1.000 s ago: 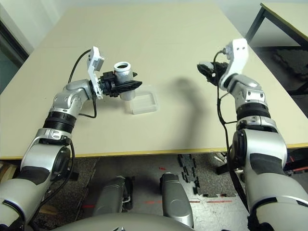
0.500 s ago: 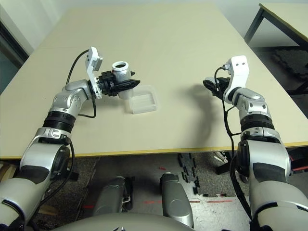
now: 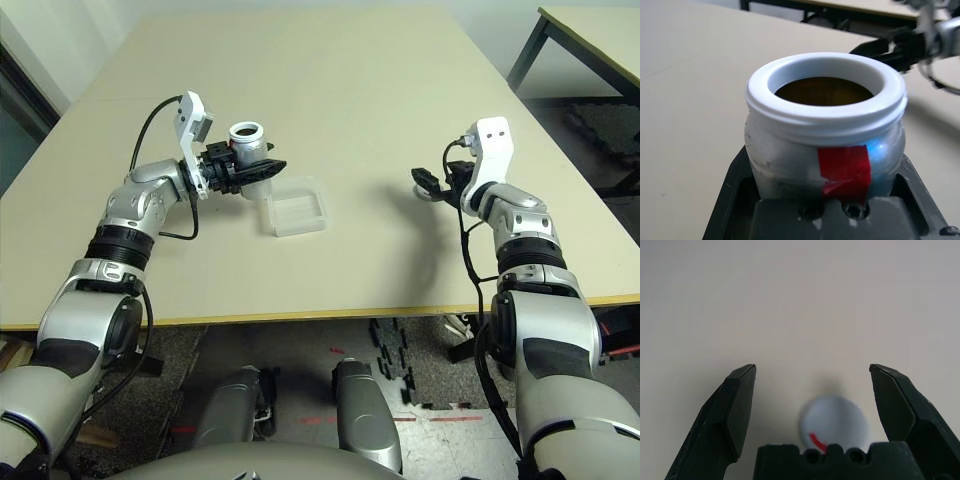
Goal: Pour the medicine from the bottle into the box.
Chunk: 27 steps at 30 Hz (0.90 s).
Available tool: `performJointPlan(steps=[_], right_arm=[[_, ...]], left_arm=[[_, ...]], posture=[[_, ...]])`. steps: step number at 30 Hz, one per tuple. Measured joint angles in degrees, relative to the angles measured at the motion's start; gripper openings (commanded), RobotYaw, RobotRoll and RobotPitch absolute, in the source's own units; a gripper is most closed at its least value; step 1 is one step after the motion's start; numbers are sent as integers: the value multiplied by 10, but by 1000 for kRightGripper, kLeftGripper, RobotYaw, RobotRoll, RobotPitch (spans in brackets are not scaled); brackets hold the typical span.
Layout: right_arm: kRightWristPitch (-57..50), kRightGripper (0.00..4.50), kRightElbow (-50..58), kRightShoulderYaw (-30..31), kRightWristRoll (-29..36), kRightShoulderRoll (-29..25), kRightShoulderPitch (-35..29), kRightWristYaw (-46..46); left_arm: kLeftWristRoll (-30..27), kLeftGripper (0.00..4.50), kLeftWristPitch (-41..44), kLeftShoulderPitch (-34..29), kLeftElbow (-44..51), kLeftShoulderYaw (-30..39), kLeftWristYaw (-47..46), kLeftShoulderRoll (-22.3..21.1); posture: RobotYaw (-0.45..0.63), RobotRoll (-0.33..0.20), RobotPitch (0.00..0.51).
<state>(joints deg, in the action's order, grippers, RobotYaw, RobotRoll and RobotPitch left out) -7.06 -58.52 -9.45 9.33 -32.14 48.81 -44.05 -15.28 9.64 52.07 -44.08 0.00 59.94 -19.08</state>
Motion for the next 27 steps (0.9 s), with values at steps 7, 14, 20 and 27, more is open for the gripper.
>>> performJointPlan(steps=[7, 14, 20, 27], right_arm=[[18, 4500, 70, 41, -4, -21, -5, -155], [-2, 4500, 145, 67, 13, -39, -21, -303], [-24, 4500, 196, 81, 23, -40, -34, -360], [-36, 4500, 243, 95, 33, -30, -57, -381]], left_arm=[[22, 2715, -43, 49, -58, 1, -21, -15], [38, 2715, -67, 79, -112, 4, -23, -26], [52, 2715, -86, 92, -137, 6, -23, -39], [72, 2715, -103, 106, -159, 6, -23, -42]], posture=[[-216, 0, 81], [-218, 0, 73], [-219, 0, 72], [-224, 0, 71]])
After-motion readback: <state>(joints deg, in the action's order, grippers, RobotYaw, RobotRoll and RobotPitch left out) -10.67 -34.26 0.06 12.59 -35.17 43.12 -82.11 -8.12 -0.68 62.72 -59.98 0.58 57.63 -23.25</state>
